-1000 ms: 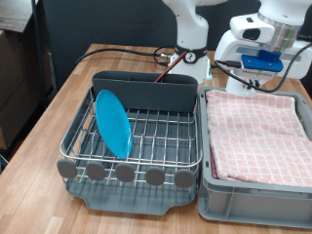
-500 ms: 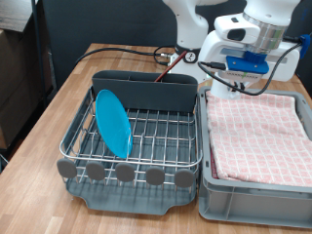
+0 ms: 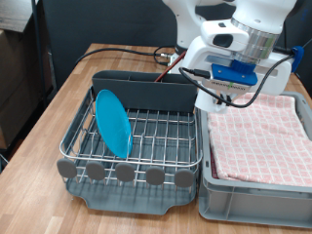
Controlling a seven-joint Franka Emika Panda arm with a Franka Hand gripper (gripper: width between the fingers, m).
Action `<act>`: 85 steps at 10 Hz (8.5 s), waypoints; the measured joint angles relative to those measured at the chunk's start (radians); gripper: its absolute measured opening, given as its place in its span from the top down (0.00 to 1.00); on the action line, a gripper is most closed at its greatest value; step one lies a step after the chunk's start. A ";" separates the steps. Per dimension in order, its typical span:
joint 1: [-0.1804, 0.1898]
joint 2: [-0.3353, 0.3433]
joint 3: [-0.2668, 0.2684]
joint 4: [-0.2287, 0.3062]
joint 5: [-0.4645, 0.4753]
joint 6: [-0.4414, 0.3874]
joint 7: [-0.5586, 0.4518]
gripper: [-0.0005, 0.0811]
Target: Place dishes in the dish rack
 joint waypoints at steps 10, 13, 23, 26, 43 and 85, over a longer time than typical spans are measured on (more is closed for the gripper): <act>-0.054 0.216 -0.016 0.220 0.071 0.066 -0.107 0.90; -0.067 0.239 -0.020 0.243 0.071 0.086 -0.122 0.90; -0.102 0.309 -0.014 0.290 0.104 0.201 -0.159 0.90; -0.120 0.339 -0.006 0.314 0.137 0.194 -0.193 0.90; -0.187 0.478 0.040 0.497 0.221 0.026 -0.325 0.90; -0.194 0.518 0.054 0.604 0.268 -0.168 -0.402 0.23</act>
